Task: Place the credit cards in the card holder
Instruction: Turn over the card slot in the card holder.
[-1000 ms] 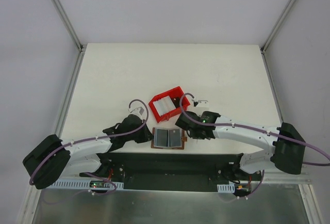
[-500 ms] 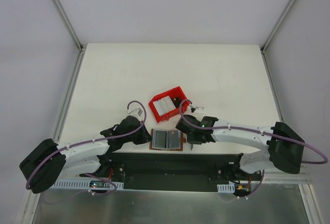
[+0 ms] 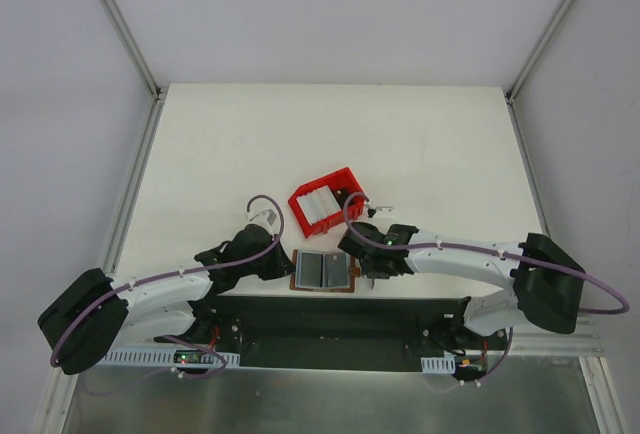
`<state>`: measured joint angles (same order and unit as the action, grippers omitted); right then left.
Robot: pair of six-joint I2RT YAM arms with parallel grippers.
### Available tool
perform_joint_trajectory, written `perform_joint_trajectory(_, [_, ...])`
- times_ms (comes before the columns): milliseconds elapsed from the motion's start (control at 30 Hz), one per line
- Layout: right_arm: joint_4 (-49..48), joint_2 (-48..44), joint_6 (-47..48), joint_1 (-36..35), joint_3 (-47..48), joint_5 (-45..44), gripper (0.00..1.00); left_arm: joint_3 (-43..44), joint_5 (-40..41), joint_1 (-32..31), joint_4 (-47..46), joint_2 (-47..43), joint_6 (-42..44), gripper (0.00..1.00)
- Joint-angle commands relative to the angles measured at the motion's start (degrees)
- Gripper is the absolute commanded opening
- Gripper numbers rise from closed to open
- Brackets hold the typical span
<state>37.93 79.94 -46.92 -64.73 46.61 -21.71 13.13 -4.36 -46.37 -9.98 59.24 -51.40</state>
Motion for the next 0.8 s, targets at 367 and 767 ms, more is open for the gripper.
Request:
perform_joint_trajectory(367, [-18.49,-10.52,5.96,-0.75,-3.63,5.09,0.01,1.99,-1.88,0.58,5.23,-3.34,3.06,0.00])
perform_joint_trajectory(767, [-20.36,3.64,2.45,-1.10,-2.14,6.51,0.01,7.09,-4.34,0.49,7.69,-5.81,4.29,0.00])
